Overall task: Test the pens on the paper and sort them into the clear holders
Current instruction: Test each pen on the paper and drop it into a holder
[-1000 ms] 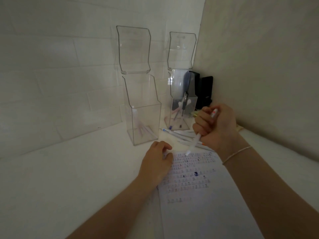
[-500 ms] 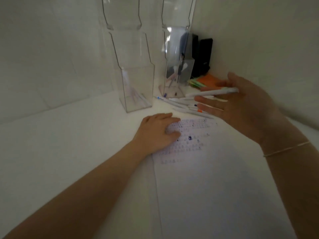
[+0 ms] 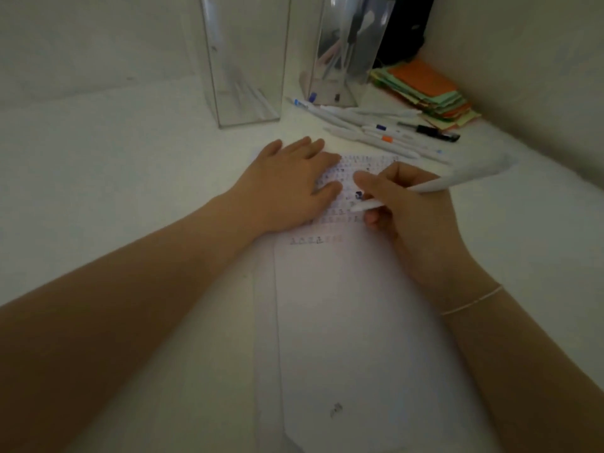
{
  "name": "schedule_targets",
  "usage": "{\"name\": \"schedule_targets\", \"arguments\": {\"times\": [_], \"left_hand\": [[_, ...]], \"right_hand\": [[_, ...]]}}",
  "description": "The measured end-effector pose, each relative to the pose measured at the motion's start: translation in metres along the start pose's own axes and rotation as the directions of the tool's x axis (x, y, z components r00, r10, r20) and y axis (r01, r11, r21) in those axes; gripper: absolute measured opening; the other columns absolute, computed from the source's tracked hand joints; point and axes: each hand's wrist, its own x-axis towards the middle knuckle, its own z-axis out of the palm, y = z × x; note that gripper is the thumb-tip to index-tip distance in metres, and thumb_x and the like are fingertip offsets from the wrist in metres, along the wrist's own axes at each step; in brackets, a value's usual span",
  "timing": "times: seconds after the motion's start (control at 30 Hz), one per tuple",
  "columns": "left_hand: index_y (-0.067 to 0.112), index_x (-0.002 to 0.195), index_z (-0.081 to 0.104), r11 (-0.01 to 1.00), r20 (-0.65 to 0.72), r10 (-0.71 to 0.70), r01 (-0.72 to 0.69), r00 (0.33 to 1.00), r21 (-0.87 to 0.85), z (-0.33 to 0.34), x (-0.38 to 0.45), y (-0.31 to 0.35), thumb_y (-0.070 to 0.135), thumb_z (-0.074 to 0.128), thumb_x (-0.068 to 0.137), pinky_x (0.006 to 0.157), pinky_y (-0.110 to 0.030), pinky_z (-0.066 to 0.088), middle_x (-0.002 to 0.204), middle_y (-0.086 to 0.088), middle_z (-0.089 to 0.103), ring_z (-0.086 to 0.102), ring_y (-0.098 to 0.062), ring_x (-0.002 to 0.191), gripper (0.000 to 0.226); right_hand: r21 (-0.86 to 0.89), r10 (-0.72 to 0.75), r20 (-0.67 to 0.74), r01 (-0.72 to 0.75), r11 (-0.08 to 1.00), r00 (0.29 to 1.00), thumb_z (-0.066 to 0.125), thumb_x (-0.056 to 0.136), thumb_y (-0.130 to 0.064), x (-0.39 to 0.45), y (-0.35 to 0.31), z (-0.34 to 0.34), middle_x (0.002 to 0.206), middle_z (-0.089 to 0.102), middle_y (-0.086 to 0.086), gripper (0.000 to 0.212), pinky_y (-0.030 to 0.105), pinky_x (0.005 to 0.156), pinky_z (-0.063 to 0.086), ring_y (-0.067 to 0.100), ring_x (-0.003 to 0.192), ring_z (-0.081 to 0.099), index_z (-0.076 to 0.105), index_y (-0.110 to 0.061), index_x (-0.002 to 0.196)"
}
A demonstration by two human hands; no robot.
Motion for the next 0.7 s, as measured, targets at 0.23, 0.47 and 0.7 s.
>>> {"name": "schedule_targets", "arguments": {"times": [0.23, 0.47, 0.7], "left_hand": [[0.027, 0.145, 0.029, 1.0, 0.001, 0.003, -0.003, 1.0, 0.018, -0.0017, 0.0018, -0.0017, 0.051, 0.033, 0.094, 0.115, -0.038, 0.009, 0.155, -0.002, 0.021, 0.016, -0.016, 0.143, 0.056], [0.029, 0.145, 0.028, 1.0, 0.008, 0.0, 0.0, 1.0, 0.019, -0.0016, 0.0021, -0.0016, 0.052, 0.033, 0.095, 0.116, -0.038, 0.009, 0.155, -0.002, 0.021, 0.016, -0.016, 0.143, 0.056], [0.029, 0.145, 0.028, 1.0, 0.004, -0.002, 0.002, 1.0, 0.016, -0.0013, 0.0024, -0.0021, 0.052, 0.032, 0.094, 0.116, -0.038, 0.009, 0.156, -0.001, 0.02, 0.016, -0.015, 0.143, 0.056]], "right_hand": [[-0.32, -0.158, -0.176, 0.095, 0.943, 0.972, 0.064, 0.081, -0.006, -0.0068, 0.007, 0.0067, 0.045, 0.059, 0.016, 0.03, 0.02, 0.038, 0.04, 0.009, 0.03, 0.049, 0.052, 0.013, 0.061], [-0.384, -0.161, -0.183, 0.08, 0.92, 0.97, 0.062, 0.077, -0.001, -0.0085, 0.0053, 0.0085, 0.056, 0.058, 0.031, 0.025, 0.018, 0.033, 0.037, 0.004, 0.027, 0.047, 0.05, 0.017, 0.064], [-0.451, -0.225, -0.199, 0.114, 0.885, 0.954, 0.061, 0.076, 0.0, -0.0059, 0.0084, 0.0089, 0.059, 0.054, 0.037, 0.028, 0.017, 0.034, 0.035, 0.017, 0.035, 0.048, 0.046, 0.017, 0.061]]}}
